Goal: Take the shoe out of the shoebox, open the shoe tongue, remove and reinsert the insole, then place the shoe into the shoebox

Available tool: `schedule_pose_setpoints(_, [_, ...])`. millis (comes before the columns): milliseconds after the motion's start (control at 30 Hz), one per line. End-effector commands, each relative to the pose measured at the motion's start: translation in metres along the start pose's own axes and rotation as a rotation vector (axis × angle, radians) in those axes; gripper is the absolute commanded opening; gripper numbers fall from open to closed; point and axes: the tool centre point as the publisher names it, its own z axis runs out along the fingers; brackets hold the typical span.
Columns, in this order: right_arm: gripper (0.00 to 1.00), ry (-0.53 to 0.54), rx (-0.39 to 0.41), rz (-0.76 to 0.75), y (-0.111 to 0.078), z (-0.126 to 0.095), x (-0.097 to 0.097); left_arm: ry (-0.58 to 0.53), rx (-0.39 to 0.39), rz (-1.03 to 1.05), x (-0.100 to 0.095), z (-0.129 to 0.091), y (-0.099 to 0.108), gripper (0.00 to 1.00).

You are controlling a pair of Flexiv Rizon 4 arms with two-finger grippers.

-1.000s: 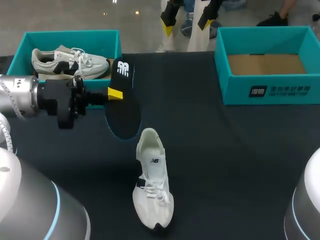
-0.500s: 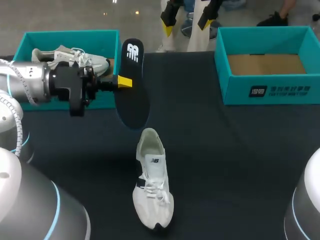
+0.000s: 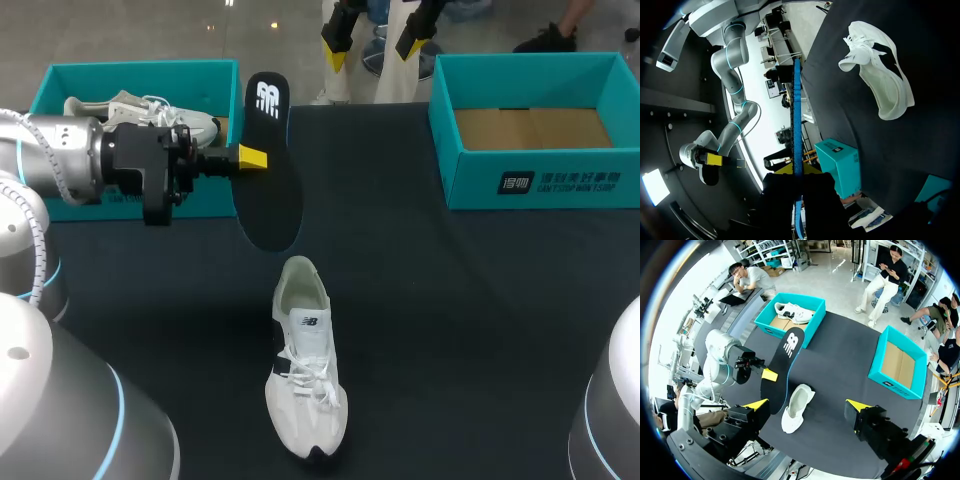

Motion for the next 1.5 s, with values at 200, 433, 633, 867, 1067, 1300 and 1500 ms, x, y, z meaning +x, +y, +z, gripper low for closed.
schedule_pose_setpoints(200, [1.0,0.0,0.002,0.001,0.001,0.0,0.0,-0.001,-0.002,0.002,0.0,0.0,0.0,0.0])
schedule_pose_setpoints(433, [1.0,0.131,-0.073,0.036,-0.003,0.0,-0.003,-0.001,-0.002,0.002,0.0,0.0,0.0,0.0])
schedule_pose_setpoints(633, [1.0,0.357,-0.2,0.071,-0.01,0.01,0.001,-0.001,-0.002,0.002,0.0,0.0,0.0,0.0])
schedule_pose_setpoints(867, [1.0,0.537,-0.253,0.09,-0.007,0.013,0.005,-0.001,-0.002,0.002,0.0,0.0,0.0,0.0])
schedule_pose_setpoints(1067, [1.0,0.685,-0.232,0.109,-0.002,0.014,0.006,-0.001,-0.002,0.002,0.0,0.0,0.0,0.0])
schedule_pose_setpoints(1300, [1.0,0.814,-0.197,0.139,-0.001,0.026,0.004,-0.001,-0.002,0.002,0.0,0.0,0.0,0.0])
schedule_pose_setpoints(1500, [1.0,0.87,-0.195,0.153,0.001,0.037,0.001,-0.001,-0.002,0.002,0.0,0.0,0.0,0.0])
